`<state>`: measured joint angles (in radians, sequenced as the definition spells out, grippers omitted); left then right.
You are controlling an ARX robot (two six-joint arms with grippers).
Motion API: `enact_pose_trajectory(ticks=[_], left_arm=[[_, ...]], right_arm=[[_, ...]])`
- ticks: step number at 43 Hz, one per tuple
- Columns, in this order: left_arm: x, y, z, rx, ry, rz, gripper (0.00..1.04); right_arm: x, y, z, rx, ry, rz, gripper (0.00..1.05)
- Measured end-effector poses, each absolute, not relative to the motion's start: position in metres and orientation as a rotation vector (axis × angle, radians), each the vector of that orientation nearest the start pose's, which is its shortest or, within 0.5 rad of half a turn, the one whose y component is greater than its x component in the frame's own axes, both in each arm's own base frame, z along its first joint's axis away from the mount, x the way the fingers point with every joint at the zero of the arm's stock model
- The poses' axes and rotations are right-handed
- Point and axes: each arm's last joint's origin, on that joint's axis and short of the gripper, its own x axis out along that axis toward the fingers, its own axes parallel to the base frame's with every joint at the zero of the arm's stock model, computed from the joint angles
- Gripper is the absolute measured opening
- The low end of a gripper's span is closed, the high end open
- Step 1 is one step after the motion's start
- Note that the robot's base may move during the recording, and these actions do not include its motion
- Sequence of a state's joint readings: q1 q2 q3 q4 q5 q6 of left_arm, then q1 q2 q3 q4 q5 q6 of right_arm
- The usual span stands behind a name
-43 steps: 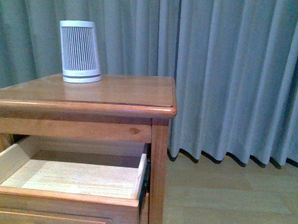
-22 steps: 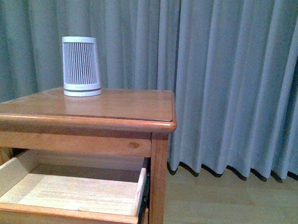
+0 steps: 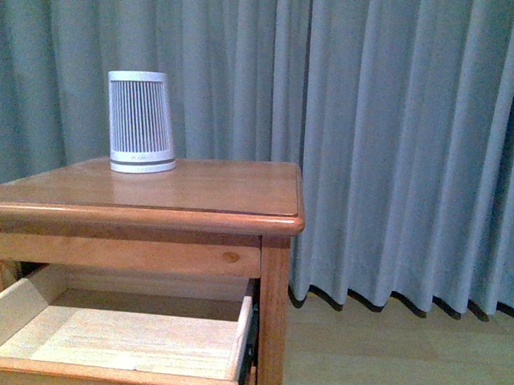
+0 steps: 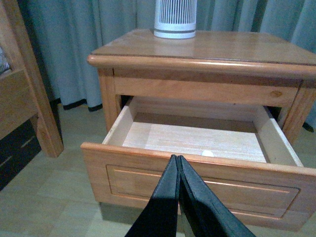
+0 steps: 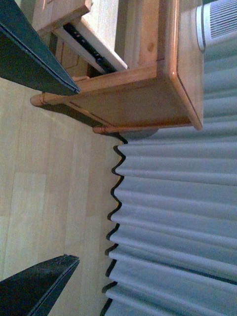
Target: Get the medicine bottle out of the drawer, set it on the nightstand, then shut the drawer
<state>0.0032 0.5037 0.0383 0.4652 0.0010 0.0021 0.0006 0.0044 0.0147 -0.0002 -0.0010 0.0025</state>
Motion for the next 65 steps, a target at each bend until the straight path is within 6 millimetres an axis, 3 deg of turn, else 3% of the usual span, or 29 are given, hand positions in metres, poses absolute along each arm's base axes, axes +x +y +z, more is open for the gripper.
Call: enact_pose_trajectory(ticks=[5,51,65], left_arm=[[0.128,0.0,0.168,0.002,0.002,0.002,0.03],[0.098,0.0,0.166,0.002,-0.004,0.002,0.03],[0.097,0.0,0.166,0.002,-0.004,0.001,0.74]], right_arm=[[0.097,0.0,0.168,0.002,-0.01,0.002,0.98],[0.097,0.0,0.168,0.002,-0.01,0.0,0.98],[0.097,0.0,0.168,0.002,-0.01,-0.002,0.98]])
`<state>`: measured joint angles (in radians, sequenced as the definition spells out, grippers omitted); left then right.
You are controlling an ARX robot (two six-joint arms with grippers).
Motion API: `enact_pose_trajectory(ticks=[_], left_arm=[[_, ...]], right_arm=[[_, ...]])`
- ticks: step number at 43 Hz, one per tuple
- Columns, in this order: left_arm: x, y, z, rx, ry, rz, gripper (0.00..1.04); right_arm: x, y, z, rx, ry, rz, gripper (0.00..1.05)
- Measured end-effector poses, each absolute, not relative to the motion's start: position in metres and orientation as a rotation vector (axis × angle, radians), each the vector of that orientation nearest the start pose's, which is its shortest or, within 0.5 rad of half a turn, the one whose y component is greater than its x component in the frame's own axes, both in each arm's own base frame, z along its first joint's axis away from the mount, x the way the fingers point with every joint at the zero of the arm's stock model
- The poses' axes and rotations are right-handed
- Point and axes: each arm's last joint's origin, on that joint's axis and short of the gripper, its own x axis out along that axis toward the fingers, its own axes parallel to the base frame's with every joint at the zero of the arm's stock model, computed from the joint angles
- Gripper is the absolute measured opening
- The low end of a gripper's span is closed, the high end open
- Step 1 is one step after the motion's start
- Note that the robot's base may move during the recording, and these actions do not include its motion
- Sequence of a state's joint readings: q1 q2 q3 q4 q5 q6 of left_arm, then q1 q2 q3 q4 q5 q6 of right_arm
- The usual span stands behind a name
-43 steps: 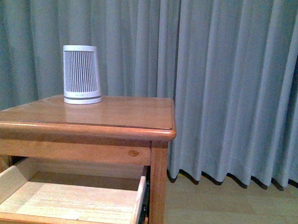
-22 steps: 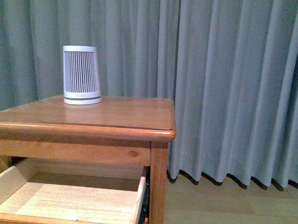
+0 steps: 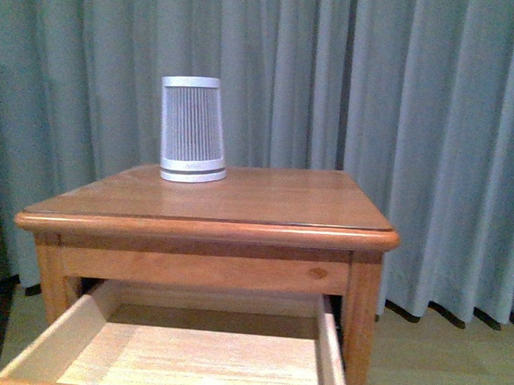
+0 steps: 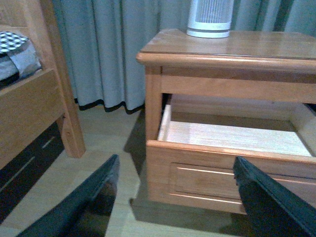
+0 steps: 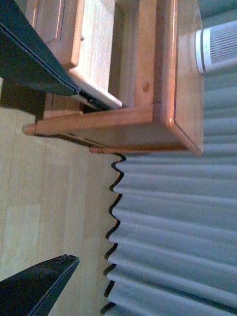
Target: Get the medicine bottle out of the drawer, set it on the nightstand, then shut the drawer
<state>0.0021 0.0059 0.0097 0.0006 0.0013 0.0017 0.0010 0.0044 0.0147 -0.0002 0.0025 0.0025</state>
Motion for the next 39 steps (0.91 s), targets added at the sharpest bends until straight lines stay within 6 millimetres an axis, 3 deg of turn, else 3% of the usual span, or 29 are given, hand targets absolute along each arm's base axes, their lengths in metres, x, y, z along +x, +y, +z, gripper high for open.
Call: enact_pose_trajectory(ticks=[4,6,24,27,31,39], left_arm=[[0.097,0.0,0.166,0.002,-0.004,0.0,0.95],[0.097,0.0,0.166,0.003,-0.005,0.002,1.0],[0.097,0.0,0.166,0.002,-0.004,0.003,0.98],[0.097,0.0,0.166,0.002,-0.004,0.003,0.98],[0.097,0.0,0.166,0.002,-0.004,0.002,0.98],[0.097,0.0,0.166,0.002,-0.004,0.001,0.98]], right_arm=[[0.097,0.0,0.168,0.002,-0.01,-0.002,0.98],[0.097,0.0,0.168,0.002,-0.009,-0.001,0.98],[0.097,0.0,0.168,0.003,-0.009,0.003,0.98],[0.1,0.0,0.168,0.071,0.136,-0.178,0.98],[0.123,-0.003,0.182,0.144,0.224,-0.346,0.98],[0.174,-0.003,0.214,0.166,0.238,-0.343,0.98]])
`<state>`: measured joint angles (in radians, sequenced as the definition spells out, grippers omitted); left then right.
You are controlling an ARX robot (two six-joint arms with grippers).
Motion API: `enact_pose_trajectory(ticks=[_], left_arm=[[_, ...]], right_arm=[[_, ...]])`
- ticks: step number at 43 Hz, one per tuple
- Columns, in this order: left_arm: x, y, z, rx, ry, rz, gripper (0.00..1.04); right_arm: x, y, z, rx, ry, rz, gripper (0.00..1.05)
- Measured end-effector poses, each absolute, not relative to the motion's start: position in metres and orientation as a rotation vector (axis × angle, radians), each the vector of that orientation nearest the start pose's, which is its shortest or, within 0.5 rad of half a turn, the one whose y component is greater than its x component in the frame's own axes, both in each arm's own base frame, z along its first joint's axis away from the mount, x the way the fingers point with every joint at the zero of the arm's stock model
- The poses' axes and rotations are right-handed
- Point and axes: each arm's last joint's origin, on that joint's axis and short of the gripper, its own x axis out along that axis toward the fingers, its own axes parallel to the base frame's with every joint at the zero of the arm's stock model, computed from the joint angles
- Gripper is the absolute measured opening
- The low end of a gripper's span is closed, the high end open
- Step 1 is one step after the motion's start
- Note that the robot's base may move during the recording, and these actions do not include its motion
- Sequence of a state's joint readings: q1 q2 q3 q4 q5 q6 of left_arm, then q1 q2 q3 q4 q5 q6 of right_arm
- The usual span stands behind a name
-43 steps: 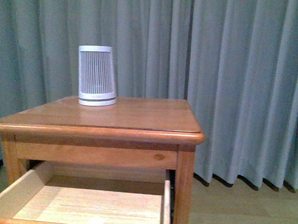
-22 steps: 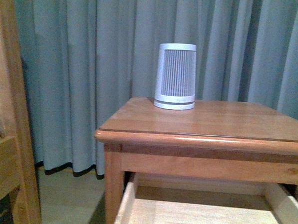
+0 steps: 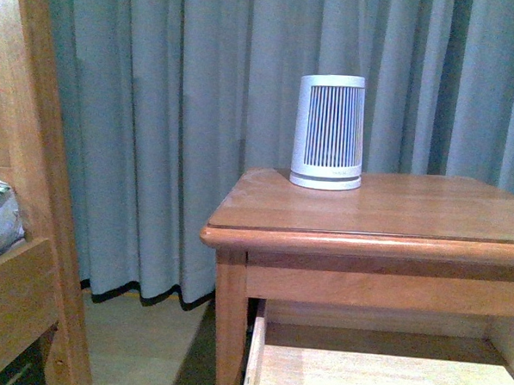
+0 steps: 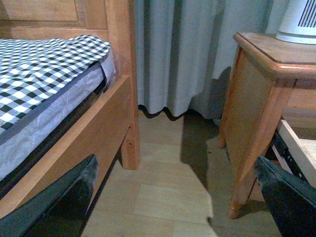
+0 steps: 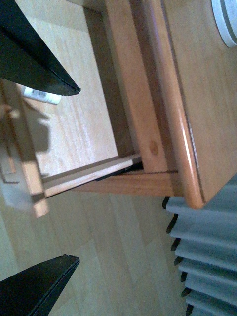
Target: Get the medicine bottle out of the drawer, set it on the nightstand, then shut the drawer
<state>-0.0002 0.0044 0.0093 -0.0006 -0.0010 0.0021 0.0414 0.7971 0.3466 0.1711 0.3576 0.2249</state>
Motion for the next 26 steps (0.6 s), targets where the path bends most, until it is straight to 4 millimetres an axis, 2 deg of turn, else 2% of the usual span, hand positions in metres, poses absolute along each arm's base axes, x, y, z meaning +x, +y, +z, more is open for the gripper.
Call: enact_pose_trajectory(ticks=[6,10,15,18,26], left_arm=[[0.097,0.0,0.166,0.002,-0.004,0.0,0.98],[0.097,0.0,0.166,0.002,-0.004,0.0,0.98],[0.097,0.0,0.166,0.002,-0.004,0.001,0.98],[0.097,0.0,0.166,0.002,-0.004,0.0,0.98],[0.097,0.0,0.166,0.002,-0.004,0.001,0.98]], right_arm=[[0.225,0.005,0.223,0.167,0.372,-0.301,0.98],[0.257,0.017,0.222,0.192,0.501,-0.263,0.98],[0.294,0.034,0.207,0.238,0.708,-0.218,0.98],[0.313,0.043,0.191,0.242,0.823,-0.228,0.98],[0.342,0.05,0.165,0.224,0.893,-0.28,0.98]])
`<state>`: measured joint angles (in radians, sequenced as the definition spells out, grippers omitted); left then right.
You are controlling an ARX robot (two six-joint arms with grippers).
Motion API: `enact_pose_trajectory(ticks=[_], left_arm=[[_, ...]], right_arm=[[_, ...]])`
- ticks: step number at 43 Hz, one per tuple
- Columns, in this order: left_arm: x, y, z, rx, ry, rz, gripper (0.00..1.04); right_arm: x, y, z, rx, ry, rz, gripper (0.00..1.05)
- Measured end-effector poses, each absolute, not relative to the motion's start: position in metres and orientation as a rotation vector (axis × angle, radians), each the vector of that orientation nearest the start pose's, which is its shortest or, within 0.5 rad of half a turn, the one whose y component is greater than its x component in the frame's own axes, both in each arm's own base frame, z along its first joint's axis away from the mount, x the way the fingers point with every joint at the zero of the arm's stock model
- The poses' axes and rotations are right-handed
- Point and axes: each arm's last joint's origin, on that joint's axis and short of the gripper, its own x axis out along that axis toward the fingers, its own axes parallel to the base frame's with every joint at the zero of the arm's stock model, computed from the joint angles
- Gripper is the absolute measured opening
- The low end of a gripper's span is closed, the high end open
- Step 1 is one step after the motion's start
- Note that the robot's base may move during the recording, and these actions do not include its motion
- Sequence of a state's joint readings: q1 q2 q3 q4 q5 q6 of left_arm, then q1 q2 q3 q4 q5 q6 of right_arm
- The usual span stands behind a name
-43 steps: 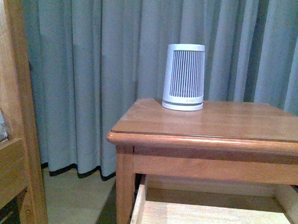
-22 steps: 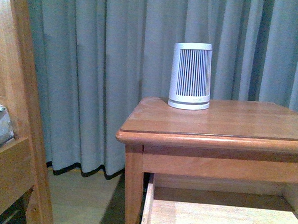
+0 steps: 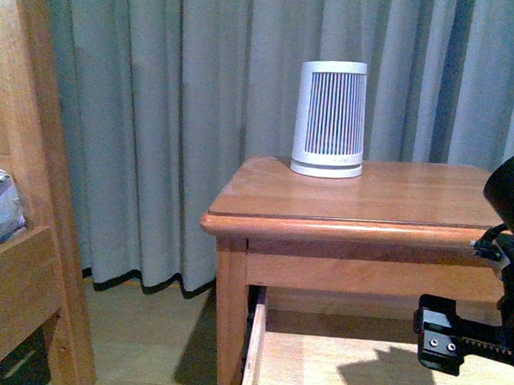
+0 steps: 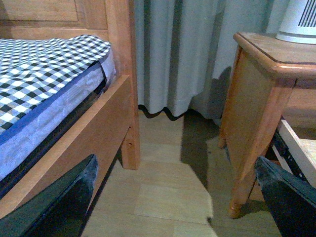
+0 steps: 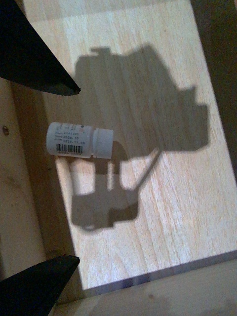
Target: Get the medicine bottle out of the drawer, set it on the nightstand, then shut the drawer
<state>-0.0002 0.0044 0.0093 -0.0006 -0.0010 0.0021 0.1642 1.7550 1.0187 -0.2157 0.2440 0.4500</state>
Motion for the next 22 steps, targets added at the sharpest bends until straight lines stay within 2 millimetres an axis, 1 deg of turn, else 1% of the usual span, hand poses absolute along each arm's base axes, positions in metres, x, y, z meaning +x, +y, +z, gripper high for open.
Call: enact_pose_trajectory(ticks=[11,22], left_arm=[[0.097,0.0,0.166,0.002,-0.004,0.001,0.98],[0.097,0.0,0.166,0.002,-0.004,0.0,0.98]], right_arm=[[0.369,0.059,0.131,0.227,0.965,-0.295,0.98],[0.383,0.071,0.111,0.209,0.999,-0.288,0.98]])
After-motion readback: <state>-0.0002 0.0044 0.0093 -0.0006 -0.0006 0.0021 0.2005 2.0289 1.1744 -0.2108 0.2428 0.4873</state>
